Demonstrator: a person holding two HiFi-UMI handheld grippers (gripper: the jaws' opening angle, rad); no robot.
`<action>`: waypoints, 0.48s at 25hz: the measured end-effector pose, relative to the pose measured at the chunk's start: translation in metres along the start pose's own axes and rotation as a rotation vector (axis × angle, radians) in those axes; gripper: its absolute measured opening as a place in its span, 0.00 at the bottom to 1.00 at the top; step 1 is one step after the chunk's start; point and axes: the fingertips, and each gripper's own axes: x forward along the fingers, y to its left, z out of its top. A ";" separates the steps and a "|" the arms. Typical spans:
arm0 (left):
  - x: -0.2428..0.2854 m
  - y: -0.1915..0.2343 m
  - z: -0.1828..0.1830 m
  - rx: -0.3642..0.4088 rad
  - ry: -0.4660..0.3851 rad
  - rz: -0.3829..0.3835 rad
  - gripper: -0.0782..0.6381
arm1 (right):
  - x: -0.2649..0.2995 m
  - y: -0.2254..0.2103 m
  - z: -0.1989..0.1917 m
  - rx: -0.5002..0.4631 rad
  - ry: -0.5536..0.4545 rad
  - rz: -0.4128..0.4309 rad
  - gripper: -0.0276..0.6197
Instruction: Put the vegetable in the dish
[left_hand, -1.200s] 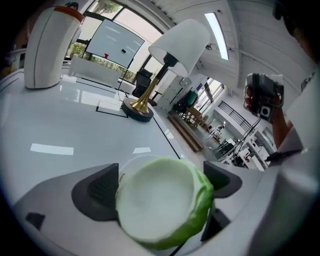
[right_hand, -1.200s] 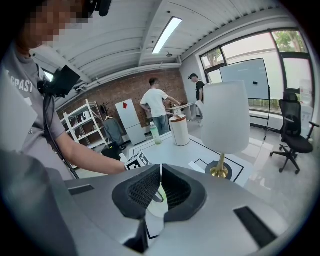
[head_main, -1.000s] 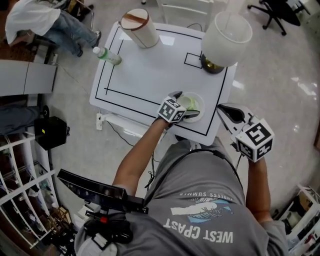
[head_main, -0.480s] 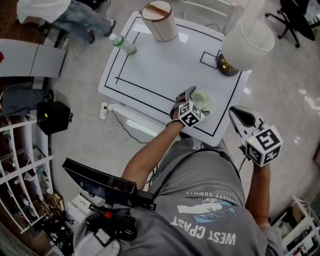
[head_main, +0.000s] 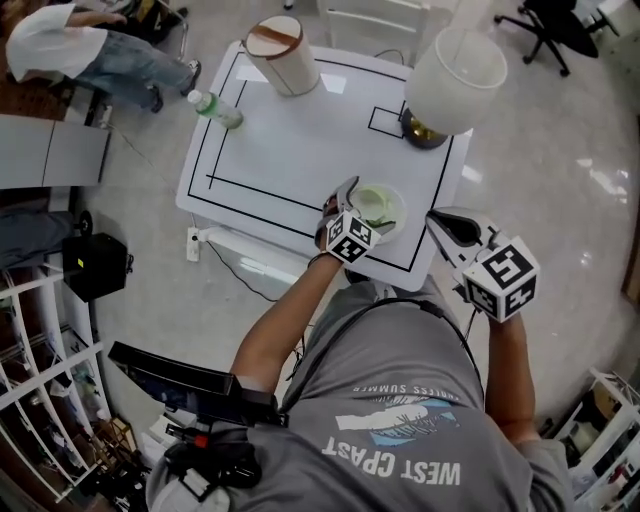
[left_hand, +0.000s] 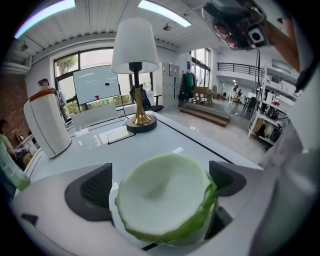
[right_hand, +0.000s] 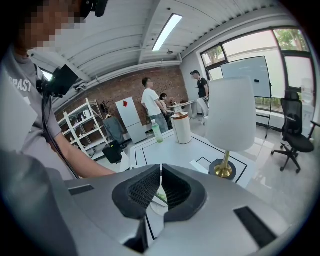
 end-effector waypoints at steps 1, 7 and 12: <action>-0.002 0.001 0.000 -0.011 -0.007 -0.005 0.93 | 0.000 0.001 0.000 0.000 0.000 0.000 0.06; -0.013 0.005 -0.007 -0.055 -0.016 -0.032 0.93 | 0.002 0.005 -0.002 0.004 -0.001 -0.003 0.06; -0.012 -0.004 -0.014 0.051 0.039 -0.070 0.93 | 0.007 0.012 -0.004 0.005 0.002 0.003 0.06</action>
